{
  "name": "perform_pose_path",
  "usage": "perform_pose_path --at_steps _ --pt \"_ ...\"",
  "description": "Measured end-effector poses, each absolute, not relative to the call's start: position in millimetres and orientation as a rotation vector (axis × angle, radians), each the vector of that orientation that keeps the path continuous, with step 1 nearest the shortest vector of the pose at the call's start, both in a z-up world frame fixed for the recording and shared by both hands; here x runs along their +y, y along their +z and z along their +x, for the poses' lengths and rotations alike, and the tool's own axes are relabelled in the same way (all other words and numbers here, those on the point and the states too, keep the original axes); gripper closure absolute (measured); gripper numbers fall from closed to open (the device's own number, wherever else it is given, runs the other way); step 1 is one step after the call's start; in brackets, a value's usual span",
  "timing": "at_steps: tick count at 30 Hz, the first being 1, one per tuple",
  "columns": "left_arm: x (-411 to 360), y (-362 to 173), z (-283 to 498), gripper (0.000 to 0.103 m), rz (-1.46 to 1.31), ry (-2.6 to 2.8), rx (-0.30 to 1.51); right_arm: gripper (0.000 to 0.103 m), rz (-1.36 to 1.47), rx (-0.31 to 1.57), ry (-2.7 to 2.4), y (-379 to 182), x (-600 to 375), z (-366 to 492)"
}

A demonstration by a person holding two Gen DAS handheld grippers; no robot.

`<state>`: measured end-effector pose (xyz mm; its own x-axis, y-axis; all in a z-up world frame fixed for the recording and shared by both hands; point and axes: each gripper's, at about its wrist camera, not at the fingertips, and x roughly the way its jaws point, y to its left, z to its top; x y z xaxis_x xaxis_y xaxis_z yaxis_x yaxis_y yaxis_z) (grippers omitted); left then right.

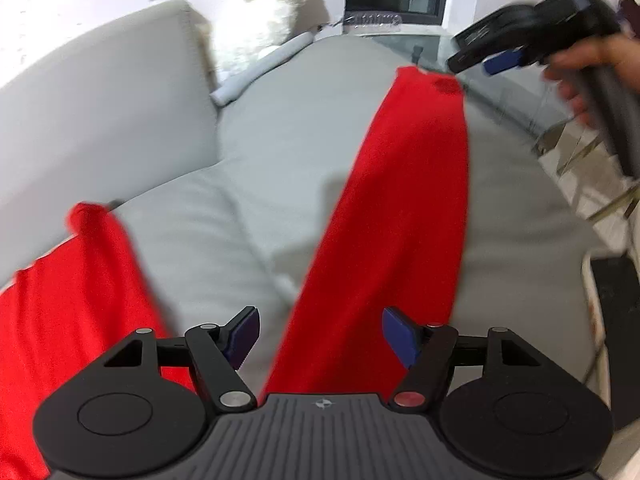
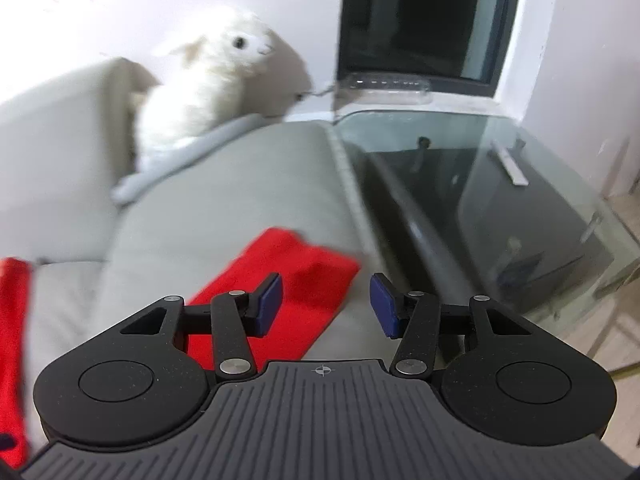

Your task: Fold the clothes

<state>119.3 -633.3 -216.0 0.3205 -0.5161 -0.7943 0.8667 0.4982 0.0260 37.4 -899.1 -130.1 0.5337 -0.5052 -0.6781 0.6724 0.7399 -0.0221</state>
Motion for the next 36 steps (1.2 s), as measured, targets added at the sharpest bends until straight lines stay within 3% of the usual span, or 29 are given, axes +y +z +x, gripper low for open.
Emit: perform_pose_path --at_steps 7,13,21,32,34,36 --pt "-509 -203 92 0.036 0.553 -0.834 0.877 0.048 0.266 0.803 -0.493 -119 -777 -8" --pt "-436 -202 62 0.036 0.507 -0.719 0.918 0.05 0.322 0.919 -0.331 -142 -670 -20" --pt "-388 -212 33 0.036 0.425 -0.65 0.943 0.057 0.334 1.023 -0.227 -177 -576 -28" --pt "-344 -215 27 0.036 0.394 -0.568 0.948 0.059 0.085 1.031 -0.1 -192 -497 -28" --pt "-338 -211 29 0.036 0.381 -0.538 0.946 0.062 0.053 1.053 -0.087 -198 -491 -22" --pt "-332 -210 31 0.036 0.362 -0.498 0.949 0.082 0.032 1.079 -0.093 -203 -491 -17"
